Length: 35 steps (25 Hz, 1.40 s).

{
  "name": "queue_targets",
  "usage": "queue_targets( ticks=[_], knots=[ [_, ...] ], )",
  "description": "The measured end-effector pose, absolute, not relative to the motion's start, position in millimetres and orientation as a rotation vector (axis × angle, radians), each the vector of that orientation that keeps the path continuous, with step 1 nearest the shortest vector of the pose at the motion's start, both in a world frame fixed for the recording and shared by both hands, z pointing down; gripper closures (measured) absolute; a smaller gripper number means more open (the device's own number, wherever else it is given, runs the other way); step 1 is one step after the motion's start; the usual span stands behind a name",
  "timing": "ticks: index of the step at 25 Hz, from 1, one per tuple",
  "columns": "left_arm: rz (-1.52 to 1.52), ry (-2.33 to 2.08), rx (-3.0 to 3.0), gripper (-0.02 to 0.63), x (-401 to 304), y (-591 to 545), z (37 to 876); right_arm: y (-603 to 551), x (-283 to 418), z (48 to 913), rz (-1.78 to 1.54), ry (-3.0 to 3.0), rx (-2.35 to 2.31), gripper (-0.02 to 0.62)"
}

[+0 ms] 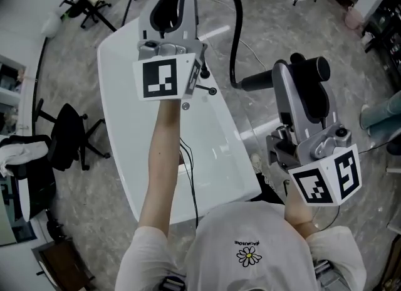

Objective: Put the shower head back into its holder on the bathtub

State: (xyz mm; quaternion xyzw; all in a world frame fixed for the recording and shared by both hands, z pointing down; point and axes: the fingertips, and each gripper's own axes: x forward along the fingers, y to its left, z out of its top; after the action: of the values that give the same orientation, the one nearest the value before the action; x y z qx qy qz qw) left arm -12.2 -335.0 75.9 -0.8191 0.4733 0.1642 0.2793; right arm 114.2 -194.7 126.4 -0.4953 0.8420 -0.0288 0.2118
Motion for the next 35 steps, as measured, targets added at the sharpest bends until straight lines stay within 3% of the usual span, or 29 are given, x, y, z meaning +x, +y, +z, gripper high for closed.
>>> queue_targets(
  ticks=[6,18,27,35],
  knots=[
    [0.467,1.194,-2.228,0.543,23,-361,75,-211,131,132,-0.068,2.318,-1.424,0.457],
    [0.391,1.323,-2.391,0.545,28,-415,174,-252,142,174,-0.179,2.361,-1.493,0.456],
    [0.554,1.105,-2.387,0.544,70,-372,119,-259,152,177,-0.148,2.331,-1.527,0.457],
    [0.552,1.212,-2.481,0.543,72,-359,163,-237,163,177,-0.129,2.325,-1.581,0.457]
  ],
)
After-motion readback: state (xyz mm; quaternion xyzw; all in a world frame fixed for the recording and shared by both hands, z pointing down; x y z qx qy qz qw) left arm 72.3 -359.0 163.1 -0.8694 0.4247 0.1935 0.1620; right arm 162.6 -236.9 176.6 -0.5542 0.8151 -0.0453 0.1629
